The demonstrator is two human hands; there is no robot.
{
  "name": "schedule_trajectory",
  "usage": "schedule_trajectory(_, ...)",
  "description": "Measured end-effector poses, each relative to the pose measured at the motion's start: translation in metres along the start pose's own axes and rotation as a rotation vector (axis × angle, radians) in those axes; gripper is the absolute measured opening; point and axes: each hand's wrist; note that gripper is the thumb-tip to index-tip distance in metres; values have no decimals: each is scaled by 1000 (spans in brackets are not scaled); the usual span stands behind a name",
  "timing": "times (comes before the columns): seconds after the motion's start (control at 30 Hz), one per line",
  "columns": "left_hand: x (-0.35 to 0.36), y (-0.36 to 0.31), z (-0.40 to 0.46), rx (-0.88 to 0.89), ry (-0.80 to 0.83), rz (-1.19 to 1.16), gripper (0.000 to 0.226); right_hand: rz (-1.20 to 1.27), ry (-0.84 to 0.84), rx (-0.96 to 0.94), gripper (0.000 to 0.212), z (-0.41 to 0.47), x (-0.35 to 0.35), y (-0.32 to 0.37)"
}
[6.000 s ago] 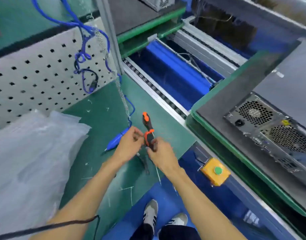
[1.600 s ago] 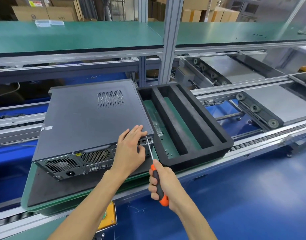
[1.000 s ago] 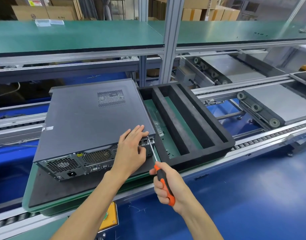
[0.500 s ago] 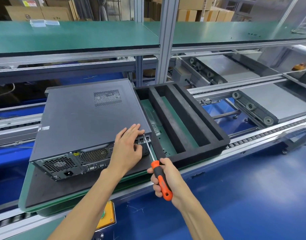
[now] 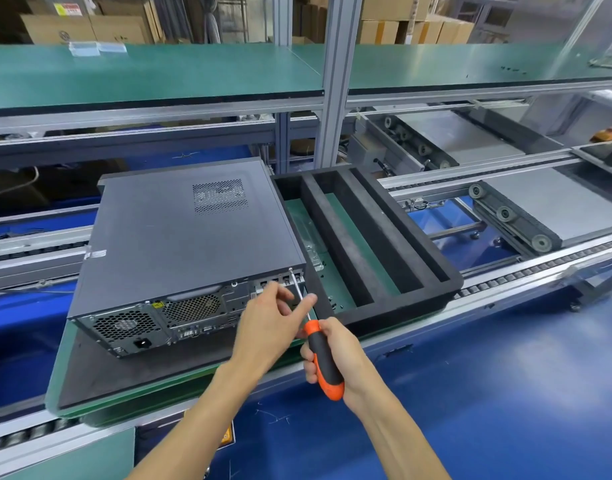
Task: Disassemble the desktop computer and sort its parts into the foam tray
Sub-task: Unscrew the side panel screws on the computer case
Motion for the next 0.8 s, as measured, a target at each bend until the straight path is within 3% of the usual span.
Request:
schedule_trajectory(0.07,3,-6,0,-112,151,-209,33,-6,-1,6,41,2,1,0)
schedule_trajectory(0.17,2,-9,3,-178,223,-470,29,41,18,8,36,1,2,2)
schedule_trajectory(0.3,-3,-5,4,-231,376,-692,30,163,193,29,61,-5,-6,1)
schedule_trajectory(0.37,-3,-4,5,-253,455,-855,34,210,274,34,59,-7,-9,-4)
schedule_trajectory(0.47,1,-6,7,-263,401,-781,35,246,284,-21,38,-5,-11,-12)
schedule_trajectory(0.57,2,-3,9,-247,265,-719,30,241,287,-32,33,-2,-12,-13)
schedule_trajectory(0.67,0,2,12,-201,309,-806,22,246,306,-25,36,-2,-14,-11)
schedule_trajectory(0.8,2,3,13,-198,408,-965,29,306,288,-26,41,-1,-16,-7)
Point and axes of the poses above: each hand's wrist, its own z-axis towards the middle knuckle, its own x-axis out of the palm, y = z × x, and after that the axes turned 15 degrees about y, right-handed
